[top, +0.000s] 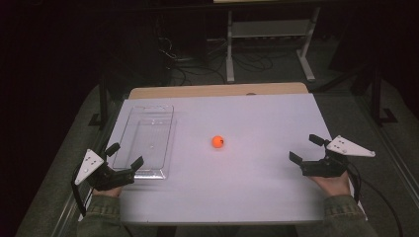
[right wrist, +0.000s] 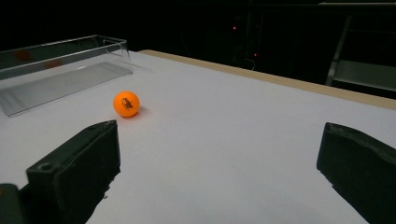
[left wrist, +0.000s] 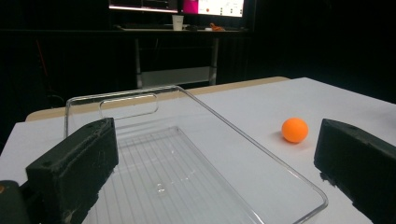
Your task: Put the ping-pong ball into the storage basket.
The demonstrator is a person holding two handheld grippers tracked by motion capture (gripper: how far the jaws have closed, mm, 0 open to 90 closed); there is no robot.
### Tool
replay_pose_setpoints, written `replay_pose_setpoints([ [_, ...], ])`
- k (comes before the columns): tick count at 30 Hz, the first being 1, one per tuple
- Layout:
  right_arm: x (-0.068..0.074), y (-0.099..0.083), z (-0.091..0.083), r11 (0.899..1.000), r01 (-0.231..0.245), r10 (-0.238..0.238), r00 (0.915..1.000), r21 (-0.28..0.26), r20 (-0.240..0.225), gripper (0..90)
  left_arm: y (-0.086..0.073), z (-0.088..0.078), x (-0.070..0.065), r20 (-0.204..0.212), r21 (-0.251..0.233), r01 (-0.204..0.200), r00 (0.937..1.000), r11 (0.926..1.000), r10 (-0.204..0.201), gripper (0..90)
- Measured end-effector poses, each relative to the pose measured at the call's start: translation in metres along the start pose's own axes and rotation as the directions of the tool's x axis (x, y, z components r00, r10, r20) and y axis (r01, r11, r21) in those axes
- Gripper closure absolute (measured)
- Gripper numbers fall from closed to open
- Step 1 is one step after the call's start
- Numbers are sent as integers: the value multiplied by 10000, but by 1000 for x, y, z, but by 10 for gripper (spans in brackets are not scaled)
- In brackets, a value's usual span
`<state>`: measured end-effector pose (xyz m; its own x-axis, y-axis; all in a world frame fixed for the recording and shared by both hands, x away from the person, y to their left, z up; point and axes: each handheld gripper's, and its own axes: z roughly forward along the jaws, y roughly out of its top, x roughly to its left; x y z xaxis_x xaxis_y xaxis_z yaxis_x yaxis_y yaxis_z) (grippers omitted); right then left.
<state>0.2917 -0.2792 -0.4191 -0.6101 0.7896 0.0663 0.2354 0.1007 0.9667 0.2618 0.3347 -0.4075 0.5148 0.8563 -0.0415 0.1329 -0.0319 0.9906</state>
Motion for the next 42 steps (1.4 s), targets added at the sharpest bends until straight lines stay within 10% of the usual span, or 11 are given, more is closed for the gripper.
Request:
replay_pose_setpoints([
  [42,5,-2,-1,9997,254,-255,9997,-40,-56,0,29,18,-21,623,676,-1057,9929,9921,1015,0],
])
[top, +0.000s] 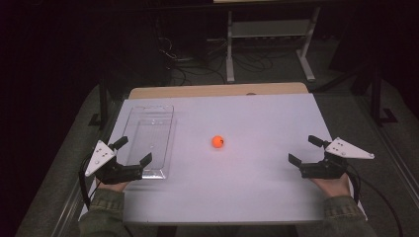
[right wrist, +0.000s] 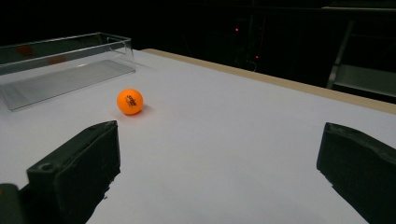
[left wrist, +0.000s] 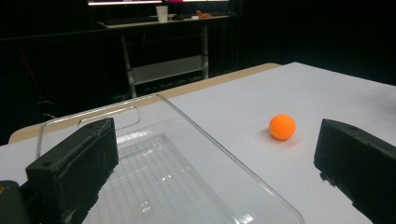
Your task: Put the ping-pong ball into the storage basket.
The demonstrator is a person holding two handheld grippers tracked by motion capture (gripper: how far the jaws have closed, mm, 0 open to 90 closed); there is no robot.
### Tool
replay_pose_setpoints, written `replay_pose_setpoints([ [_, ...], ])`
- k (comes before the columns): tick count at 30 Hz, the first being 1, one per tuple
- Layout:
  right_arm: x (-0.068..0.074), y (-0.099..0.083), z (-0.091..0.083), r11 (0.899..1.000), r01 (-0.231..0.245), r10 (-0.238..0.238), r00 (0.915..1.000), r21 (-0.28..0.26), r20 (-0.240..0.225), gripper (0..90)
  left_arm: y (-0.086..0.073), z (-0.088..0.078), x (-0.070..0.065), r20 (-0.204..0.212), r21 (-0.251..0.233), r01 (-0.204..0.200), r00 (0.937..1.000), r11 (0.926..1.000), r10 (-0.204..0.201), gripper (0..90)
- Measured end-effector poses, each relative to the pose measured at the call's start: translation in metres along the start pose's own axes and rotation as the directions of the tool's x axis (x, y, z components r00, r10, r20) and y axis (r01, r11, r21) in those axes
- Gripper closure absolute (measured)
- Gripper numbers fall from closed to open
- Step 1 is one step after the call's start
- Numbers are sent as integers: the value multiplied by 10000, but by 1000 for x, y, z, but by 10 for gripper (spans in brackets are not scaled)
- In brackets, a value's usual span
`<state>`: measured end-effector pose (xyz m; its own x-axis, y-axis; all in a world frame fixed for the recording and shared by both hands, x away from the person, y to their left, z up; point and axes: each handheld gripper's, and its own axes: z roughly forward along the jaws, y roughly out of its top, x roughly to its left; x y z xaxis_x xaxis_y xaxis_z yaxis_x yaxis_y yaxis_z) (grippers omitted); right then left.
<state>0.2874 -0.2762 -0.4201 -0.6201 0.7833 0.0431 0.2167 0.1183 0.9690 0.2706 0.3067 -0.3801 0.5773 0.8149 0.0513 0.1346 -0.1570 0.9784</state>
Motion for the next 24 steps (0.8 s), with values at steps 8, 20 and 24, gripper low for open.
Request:
replay_pose_setpoints([
  [8,0,0,-1,10000,-16,16,10000,-48,-4,0,13,7,-1,175,293,-348,9993,9990,343,0],
  [20,-1,0,-2,10000,-30,31,10000,-57,67,0,33,13,-2,571,714,-915,9945,9932,876,0],
  [24,-1,0,-2,10000,-34,35,10000,-56,78,0,38,13,0,612,726,-997,9936,9924,954,0],
])
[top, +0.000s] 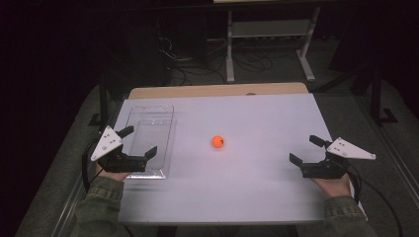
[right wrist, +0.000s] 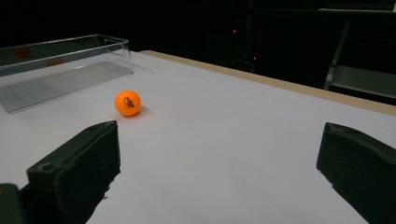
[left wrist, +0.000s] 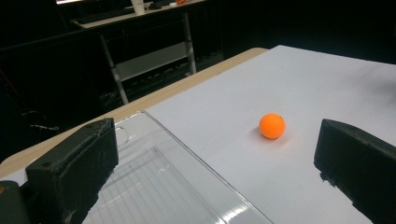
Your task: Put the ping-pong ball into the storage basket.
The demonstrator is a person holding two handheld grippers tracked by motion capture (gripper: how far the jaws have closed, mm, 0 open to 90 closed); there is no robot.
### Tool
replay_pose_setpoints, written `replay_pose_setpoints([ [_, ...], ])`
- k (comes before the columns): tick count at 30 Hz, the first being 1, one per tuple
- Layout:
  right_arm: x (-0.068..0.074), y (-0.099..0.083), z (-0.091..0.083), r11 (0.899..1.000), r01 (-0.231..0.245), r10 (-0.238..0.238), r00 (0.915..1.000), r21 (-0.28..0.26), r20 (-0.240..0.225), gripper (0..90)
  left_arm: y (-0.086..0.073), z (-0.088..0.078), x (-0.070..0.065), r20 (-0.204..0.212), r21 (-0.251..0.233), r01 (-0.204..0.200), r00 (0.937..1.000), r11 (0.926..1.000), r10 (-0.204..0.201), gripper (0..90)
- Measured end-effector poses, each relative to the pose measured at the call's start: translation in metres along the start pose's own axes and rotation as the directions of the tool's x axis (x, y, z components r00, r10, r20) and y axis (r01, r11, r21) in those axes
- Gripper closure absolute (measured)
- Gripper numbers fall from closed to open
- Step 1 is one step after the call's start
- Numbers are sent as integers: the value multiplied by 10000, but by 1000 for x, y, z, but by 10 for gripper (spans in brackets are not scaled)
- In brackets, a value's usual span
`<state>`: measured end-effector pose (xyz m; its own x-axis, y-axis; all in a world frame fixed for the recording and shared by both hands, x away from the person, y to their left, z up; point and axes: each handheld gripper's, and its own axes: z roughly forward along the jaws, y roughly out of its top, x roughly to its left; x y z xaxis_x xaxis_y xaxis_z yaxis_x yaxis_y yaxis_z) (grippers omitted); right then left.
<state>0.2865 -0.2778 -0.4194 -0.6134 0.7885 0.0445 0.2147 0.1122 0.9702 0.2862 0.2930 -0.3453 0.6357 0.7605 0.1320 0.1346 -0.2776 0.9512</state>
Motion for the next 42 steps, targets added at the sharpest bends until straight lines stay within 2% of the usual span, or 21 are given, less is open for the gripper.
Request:
replay_pose_setpoints([
  [13,0,0,1,10000,11,-11,10000,15,-38,0,12,8,2,529,362,-274,9983,9990,255,0],
  [29,0,-1,1,9999,12,-11,10000,100,-79,0,34,22,2,821,640,-632,9949,9959,579,0],
  [42,0,-1,2,9999,23,-22,9999,140,-111,0,42,30,2,1068,808,-739,9922,9940,650,0],
])
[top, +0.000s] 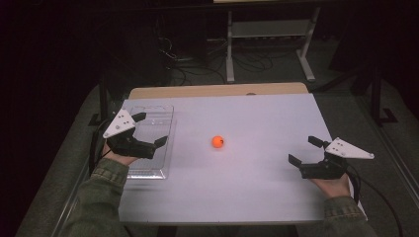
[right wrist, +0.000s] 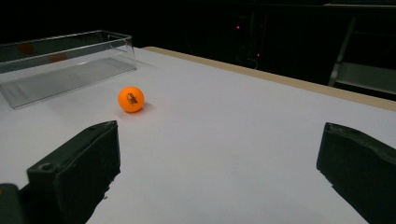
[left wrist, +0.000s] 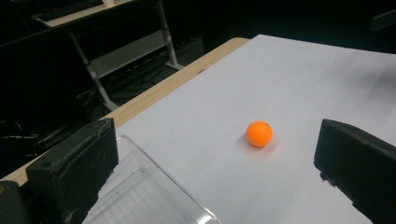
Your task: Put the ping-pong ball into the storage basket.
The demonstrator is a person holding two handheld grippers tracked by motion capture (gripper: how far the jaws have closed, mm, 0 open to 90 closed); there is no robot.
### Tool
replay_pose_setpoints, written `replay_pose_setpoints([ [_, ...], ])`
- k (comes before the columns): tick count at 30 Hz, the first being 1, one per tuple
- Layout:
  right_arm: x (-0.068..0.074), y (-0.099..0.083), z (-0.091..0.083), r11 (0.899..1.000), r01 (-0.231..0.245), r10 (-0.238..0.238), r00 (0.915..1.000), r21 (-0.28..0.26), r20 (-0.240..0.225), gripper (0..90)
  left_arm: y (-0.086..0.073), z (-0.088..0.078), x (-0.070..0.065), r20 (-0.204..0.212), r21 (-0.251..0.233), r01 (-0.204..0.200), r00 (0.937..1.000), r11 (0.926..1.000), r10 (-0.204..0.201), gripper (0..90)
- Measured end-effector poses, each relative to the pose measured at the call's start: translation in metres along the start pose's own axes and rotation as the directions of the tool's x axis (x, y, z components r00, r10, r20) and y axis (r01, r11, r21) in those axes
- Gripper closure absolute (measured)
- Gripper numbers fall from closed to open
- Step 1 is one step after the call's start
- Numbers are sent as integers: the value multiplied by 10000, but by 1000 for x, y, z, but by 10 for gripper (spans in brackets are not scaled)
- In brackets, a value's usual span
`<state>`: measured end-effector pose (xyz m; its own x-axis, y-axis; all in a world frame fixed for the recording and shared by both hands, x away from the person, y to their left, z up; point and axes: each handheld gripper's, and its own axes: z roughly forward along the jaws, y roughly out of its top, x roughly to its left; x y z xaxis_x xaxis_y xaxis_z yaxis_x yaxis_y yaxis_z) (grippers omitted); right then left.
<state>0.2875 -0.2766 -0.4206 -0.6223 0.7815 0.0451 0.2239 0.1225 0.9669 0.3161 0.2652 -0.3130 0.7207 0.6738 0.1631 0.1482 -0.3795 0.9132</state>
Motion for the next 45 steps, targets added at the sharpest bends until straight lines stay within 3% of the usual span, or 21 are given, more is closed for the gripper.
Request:
replay_pose_setpoints([
  [12,0,0,1,10000,-18,19,10000,54,-26,0,11,10,8,225,369,-82,9997,9993,73,0],
  [25,0,0,1,10000,-13,13,10000,63,-27,0,22,24,7,641,707,-383,9974,9968,337,0],
  [45,1,-1,0,9999,3,-2,10000,130,-60,0,34,47,7,1131,1300,-827,9913,9881,680,0],
])
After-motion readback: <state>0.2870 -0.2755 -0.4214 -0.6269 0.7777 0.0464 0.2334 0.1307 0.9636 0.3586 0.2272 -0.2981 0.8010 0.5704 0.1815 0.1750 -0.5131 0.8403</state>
